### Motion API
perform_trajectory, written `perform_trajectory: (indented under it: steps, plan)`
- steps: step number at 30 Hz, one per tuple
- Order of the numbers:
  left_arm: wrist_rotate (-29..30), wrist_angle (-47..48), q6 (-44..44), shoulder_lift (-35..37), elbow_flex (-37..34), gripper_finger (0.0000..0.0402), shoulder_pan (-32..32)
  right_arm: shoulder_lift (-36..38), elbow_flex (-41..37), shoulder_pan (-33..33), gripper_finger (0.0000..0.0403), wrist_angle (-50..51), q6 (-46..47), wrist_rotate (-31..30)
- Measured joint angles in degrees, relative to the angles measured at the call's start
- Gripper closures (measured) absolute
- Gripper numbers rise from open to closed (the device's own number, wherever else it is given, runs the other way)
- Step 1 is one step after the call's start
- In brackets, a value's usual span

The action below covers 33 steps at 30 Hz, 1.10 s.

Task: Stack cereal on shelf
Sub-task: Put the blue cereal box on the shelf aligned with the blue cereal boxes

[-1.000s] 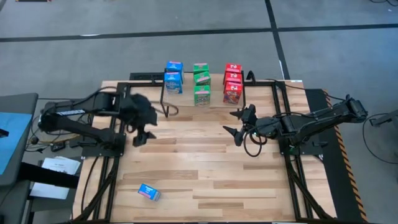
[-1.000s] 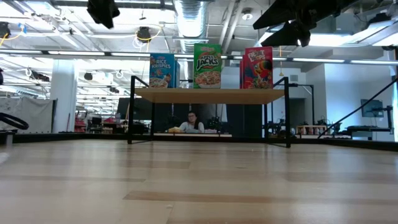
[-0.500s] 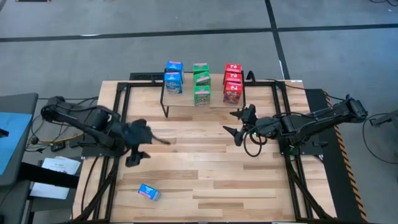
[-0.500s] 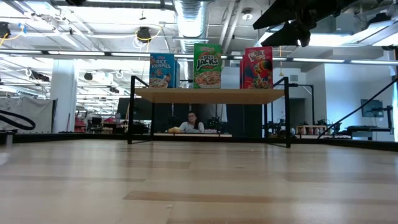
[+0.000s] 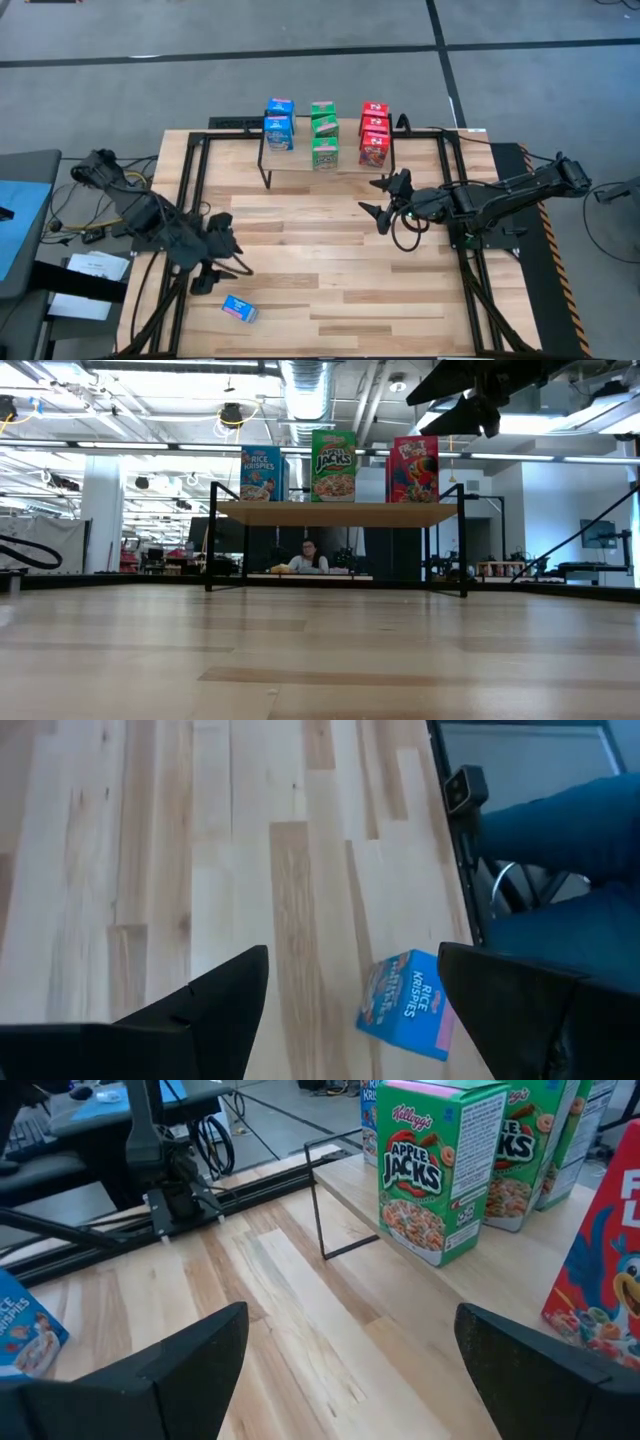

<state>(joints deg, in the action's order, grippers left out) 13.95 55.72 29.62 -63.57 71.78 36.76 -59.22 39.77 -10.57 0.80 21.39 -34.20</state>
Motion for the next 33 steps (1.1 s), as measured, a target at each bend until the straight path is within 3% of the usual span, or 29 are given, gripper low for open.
perform_trajectory:
  steps: [8,33]
  plan:
    - [1.3,0.0,3.5,-5.5,0.0,0.0122,3.4,0.0,0.0,-0.1,0.0023,0.1,0.3,1.5]
    - [-2.2,-1.7,10.7,-22.2,0.0,0.0122,11.4,0.0,0.0,-0.3,0.0023,0.5,4.2,4.4]
